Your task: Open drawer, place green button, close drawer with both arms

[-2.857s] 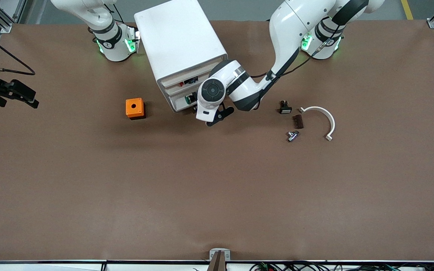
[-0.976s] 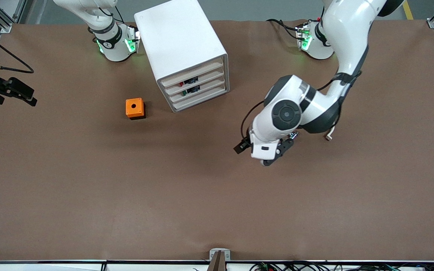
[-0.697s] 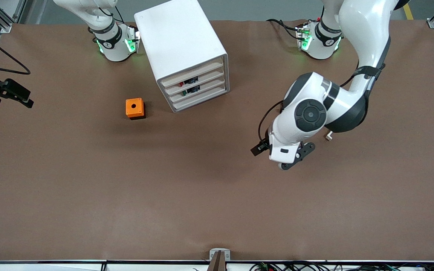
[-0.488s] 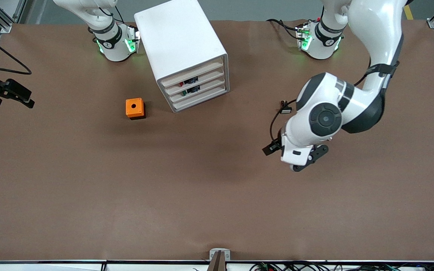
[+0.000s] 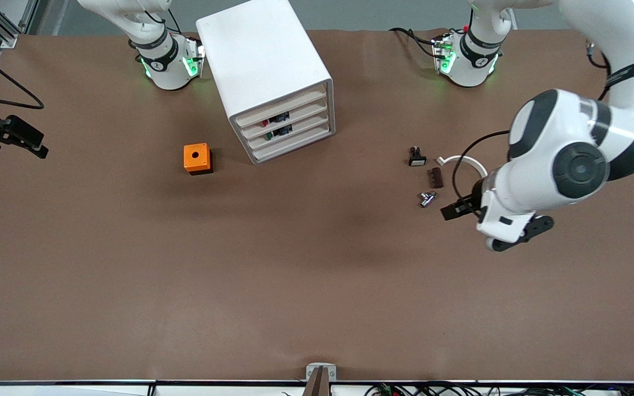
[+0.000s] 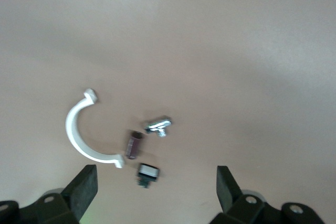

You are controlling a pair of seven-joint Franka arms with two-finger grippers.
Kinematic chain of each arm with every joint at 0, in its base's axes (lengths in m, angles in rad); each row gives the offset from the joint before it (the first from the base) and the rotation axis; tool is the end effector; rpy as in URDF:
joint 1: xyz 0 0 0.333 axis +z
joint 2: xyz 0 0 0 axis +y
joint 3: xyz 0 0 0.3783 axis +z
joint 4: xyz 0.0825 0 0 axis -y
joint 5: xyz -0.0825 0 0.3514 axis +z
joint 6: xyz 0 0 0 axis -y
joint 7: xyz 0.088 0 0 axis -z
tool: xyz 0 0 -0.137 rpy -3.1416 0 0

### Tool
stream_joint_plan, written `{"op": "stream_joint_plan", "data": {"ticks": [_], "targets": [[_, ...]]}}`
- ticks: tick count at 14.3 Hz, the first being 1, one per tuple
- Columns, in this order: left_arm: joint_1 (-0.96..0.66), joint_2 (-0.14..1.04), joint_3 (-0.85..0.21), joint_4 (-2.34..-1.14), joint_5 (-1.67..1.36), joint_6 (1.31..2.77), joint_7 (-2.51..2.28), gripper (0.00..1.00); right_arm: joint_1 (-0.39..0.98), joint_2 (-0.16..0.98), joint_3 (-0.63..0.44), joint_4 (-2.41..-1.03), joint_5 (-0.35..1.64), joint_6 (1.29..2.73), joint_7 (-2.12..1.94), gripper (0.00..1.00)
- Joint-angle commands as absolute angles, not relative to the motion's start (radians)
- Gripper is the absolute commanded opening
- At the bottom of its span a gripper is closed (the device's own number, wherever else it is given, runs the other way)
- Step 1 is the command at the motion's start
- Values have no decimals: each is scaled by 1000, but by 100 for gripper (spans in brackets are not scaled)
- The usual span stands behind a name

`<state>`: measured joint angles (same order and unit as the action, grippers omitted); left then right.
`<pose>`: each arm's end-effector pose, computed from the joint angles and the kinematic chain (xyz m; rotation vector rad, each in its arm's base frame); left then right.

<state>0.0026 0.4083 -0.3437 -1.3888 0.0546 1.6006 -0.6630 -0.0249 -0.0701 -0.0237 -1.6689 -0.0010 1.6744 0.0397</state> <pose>0.6208 -0.1694 0.5089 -3.0735 -0.5119 0.2986 0.5068 -0.0253 0.6588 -3.1360 0.1384 -0.1187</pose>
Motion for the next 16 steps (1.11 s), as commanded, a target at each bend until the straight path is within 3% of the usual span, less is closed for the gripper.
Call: {"op": "stream_joint_plan", "data": {"ticks": [1,4,10,16], "targets": [[21,330,-321,-1414,83,1534,-493,100,-14,-74,-34,-1632,9,1671,34,100],[6,250,-207,-1431,69,1459,-291,100,-12,-72,-34,-1628,11,1672,34,100],[-28,63,-14,-1586,28,1462,-60,100,4,-74,-40,-1637,12,1667,32,100],[-17,-26,12,-1718,29,1641,-2,100,25,-74,-78,-1687,12,1709,31,100]]}}
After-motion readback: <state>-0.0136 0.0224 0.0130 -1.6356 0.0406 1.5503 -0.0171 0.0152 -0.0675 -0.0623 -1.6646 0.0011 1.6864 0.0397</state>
